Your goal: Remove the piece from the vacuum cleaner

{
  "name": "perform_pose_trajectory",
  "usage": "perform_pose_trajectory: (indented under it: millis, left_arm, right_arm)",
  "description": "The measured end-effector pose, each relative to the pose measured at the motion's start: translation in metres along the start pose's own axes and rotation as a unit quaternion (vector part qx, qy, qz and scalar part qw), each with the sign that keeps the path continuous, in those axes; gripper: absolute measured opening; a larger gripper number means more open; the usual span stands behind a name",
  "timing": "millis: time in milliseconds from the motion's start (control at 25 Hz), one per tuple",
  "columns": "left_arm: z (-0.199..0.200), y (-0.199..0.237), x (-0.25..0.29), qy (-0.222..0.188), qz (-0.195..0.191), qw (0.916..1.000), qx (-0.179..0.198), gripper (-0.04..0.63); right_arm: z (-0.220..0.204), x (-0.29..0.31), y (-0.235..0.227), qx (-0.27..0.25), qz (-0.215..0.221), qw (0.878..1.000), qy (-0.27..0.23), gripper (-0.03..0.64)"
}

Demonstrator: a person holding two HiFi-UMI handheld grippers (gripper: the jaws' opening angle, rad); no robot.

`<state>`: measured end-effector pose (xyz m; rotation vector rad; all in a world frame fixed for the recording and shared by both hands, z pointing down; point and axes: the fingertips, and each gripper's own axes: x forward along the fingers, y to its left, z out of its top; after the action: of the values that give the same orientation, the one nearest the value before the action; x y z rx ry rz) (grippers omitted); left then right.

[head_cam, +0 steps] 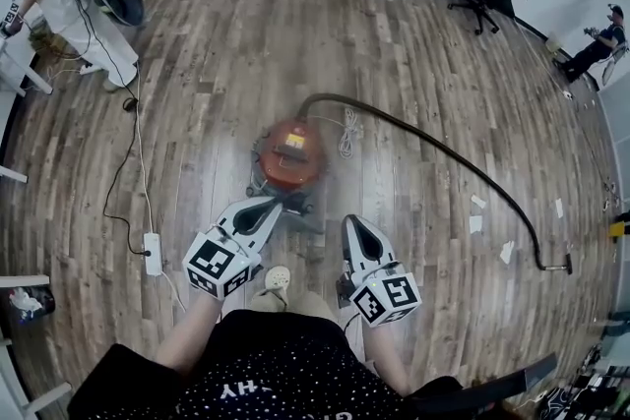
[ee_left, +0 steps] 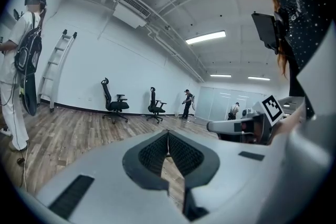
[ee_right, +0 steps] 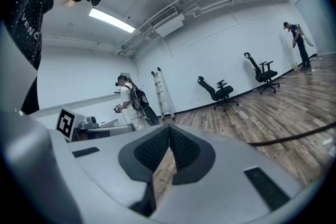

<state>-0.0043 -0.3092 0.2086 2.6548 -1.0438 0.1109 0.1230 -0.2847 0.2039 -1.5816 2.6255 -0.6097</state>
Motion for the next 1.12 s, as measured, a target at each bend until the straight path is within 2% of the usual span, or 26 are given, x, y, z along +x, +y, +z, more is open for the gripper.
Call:
perform_pose_trajectory:
  millis: [200,480,600,800,1120]
  left_arm:
    - [-0.013,0.011,0.006,0.004,-0.008,1.0000,0.001,0.011]
    - [-0.043,0.022,0.011,-0.016,-0.022,0.9996,0.008,0.011]
    - [-0.065,0.027,0.017,-0.014,-0.027,0.9995,0.008,0.011]
    - [-0.096,0.036,0.024,-0.034,-0.041,0.9984,0.020,0.011]
    - [-0.165,0.053,0.043,-0.041,-0.028,0.9984,0.027,0.011]
  right_arm:
    - [-0.009,0.014,-0.010,0.002,0.016,1.000,-0.001,0.012]
    - [-0.032,0.027,-0.031,-0.005,0.030,1.000,-0.007,0.012]
    - [-0.051,0.031,-0.045,-0.003,0.027,1.000,-0.008,0.012]
    - [-0.085,0.042,-0.064,-0.001,0.028,1.000,-0.013,0.012]
    - [-0.151,0.061,-0.089,-0.013,0.051,0.999,-0.014,0.012]
